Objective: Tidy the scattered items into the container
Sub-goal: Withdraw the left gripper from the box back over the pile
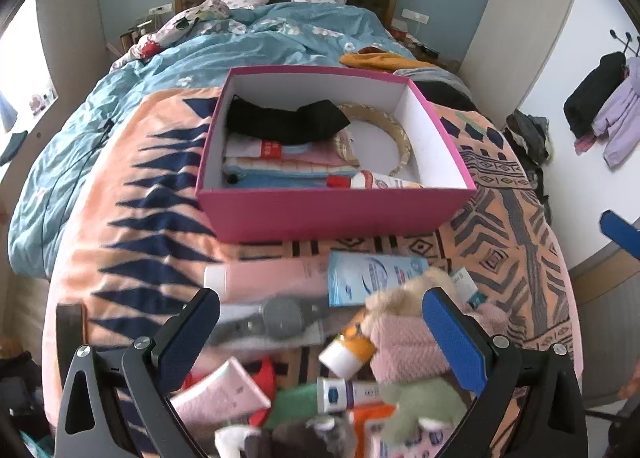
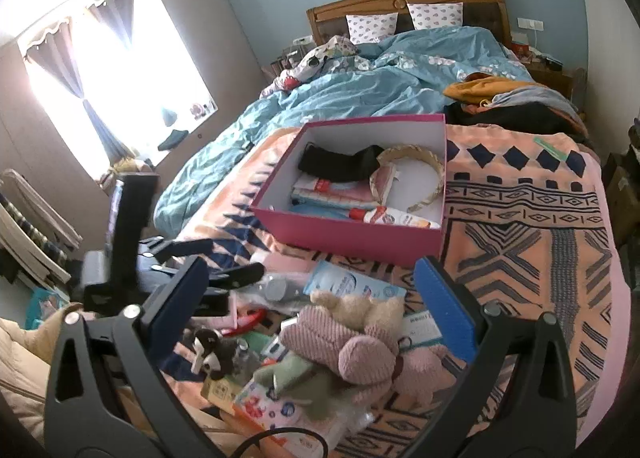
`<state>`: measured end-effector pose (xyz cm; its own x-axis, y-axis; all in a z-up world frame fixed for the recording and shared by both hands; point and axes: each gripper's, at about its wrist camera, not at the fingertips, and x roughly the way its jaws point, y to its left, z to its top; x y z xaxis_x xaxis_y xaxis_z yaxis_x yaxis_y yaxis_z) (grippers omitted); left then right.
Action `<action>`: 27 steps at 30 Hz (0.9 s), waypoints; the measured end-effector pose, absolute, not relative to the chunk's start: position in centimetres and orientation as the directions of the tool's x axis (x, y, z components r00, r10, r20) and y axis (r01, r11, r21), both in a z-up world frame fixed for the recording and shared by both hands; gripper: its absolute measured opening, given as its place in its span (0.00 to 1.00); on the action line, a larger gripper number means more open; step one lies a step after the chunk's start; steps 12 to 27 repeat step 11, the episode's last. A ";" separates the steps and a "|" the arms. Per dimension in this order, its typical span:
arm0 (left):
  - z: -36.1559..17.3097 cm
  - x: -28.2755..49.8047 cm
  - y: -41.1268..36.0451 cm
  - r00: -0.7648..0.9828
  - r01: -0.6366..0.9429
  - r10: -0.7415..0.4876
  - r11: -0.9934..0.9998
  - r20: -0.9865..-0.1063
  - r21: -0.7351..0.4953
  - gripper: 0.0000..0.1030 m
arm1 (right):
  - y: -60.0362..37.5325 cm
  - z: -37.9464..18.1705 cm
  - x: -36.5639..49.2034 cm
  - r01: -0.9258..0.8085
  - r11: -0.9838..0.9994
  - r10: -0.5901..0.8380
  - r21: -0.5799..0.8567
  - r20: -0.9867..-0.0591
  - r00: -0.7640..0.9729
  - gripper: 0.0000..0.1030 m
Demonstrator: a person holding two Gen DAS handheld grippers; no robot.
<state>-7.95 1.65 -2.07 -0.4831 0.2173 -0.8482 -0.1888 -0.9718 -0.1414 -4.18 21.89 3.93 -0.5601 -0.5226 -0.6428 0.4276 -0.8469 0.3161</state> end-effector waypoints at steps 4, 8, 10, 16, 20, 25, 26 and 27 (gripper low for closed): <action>-2.0 -6.7 1.6 -0.487 -0.185 0.197 -0.975 -0.851 -0.120 1.00 | 21.5 1.7 -3.8 0.404 -0.846 -0.526 0.348 -0.672 -0.522 1.00; -1.6 -5.5 2.0 -0.526 -0.191 0.182 -0.977 -0.831 -0.094 1.00 | 21.2 -0.5 -3.6 0.375 -0.849 -0.523 0.372 -0.692 -0.498 1.00; -1.5 -5.2 2.2 -0.529 -0.178 0.163 -0.981 -0.833 -0.079 1.00 | 20.9 -1.1 -3.5 0.375 -0.849 -0.522 0.372 -0.700 -0.488 1.00; -1.6 -5.1 2.2 -0.523 -0.172 0.164 -0.981 -0.837 -0.085 1.00 | 20.7 -1.4 -3.5 0.376 -0.849 -0.522 0.372 -0.703 -0.483 1.00; -1.6 -5.1 2.2 -0.523 -0.172 0.164 -0.981 -0.837 -0.085 1.00 | 20.7 -1.4 -3.5 0.376 -0.849 -0.522 0.372 -0.703 -0.483 1.00; -1.6 -5.1 2.2 -0.523 -0.172 0.164 -0.981 -0.837 -0.085 1.00 | 20.7 -1.4 -3.5 0.376 -0.849 -0.522 0.372 -0.703 -0.483 1.00; -1.6 -5.1 2.2 -0.523 -0.172 0.164 -0.981 -0.837 -0.085 1.00 | 20.7 -1.4 -3.5 0.376 -0.849 -0.522 0.372 -0.703 -0.483 1.00; -1.6 -5.1 2.2 -0.523 -0.172 0.164 -0.981 -0.837 -0.085 1.00 | 20.7 -1.4 -3.5 0.376 -0.849 -0.522 0.372 -0.703 -0.483 1.00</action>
